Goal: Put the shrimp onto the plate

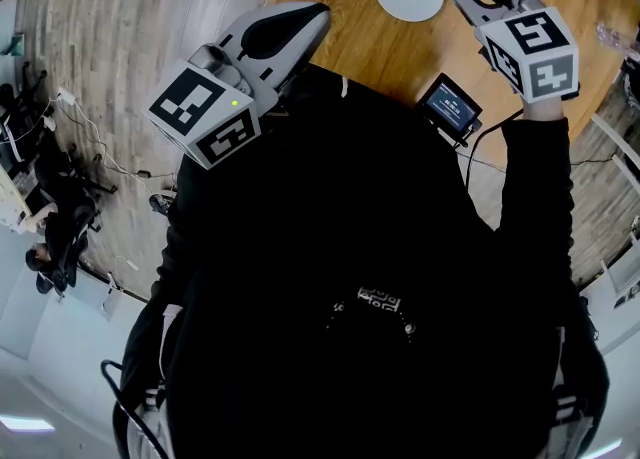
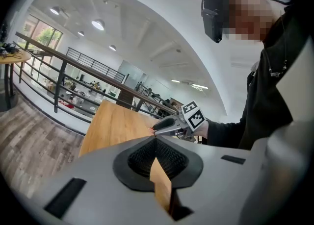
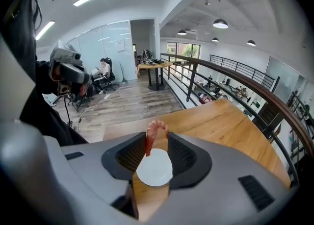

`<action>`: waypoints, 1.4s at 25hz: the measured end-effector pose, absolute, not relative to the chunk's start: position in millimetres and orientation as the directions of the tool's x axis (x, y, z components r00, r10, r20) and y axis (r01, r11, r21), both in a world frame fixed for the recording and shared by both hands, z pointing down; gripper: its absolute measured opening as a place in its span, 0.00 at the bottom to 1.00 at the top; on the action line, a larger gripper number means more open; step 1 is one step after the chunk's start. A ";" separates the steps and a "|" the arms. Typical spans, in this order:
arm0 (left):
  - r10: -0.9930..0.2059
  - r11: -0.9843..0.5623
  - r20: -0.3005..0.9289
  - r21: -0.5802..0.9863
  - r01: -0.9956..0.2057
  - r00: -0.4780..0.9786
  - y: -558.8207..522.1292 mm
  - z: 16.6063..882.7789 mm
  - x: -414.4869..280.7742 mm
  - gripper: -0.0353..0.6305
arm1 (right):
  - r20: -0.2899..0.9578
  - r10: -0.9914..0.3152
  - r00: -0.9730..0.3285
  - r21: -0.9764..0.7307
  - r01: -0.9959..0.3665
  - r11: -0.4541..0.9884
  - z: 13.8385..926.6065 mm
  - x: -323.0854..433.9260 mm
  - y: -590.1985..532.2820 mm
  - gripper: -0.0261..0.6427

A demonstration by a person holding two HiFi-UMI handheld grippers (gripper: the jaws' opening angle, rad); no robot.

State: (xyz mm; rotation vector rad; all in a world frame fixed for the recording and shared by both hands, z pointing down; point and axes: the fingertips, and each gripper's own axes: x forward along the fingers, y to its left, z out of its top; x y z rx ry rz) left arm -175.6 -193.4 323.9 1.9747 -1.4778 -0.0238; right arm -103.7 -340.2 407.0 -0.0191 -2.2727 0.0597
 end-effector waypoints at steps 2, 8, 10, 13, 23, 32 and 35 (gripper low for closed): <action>-0.860 -0.126 0.369 0.514 -0.848 0.352 -188.3 326.7 -174.6 0.06 | 0.778 0.037 -0.627 -0.043 0.005 0.999 419.3 -102.3 -338.8 0.26; -0.863 -0.076 0.392 0.523 -0.849 0.319 -174.7 330.0 -178.4 0.06 | 0.798 0.058 -0.600 -0.042 0.042 0.998 435.1 -111.5 -329.1 0.26; -0.863 -0.059 0.400 0.527 -0.848 0.308 -173.7 332.0 -177.3 0.06 | 0.803 0.066 -0.593 -0.046 0.048 0.998 442.4 -110.2 -330.2 0.26; -0.862 -0.049 0.406 0.531 -0.846 0.305 -169.7 337.3 -171.8 0.06 | 0.812 0.056 -0.581 -0.027 0.057 0.998 460.0 -107.1 -332.7 0.26; -0.864 0.014 0.425 0.558 -0.830 0.270 -150.0 347.1 -172.3 0.06 | 0.857 0.064 -0.511 -0.034 0.068 0.997 529.0 -98.0 -328.9 0.26; -0.863 0.051 0.444 0.548 -0.835 0.239 -139.4 348.4 -171.2 0.06 | 0.895 0.065 -0.442 -0.037 0.073 0.997 577.9 -91.3 -326.1 0.26; -0.864 0.067 0.449 0.549 -0.833 0.226 -137.2 354.1 -168.7 0.06 | 0.906 0.059 -0.419 -0.022 0.092 0.996 596.4 -87.1 -326.2 0.26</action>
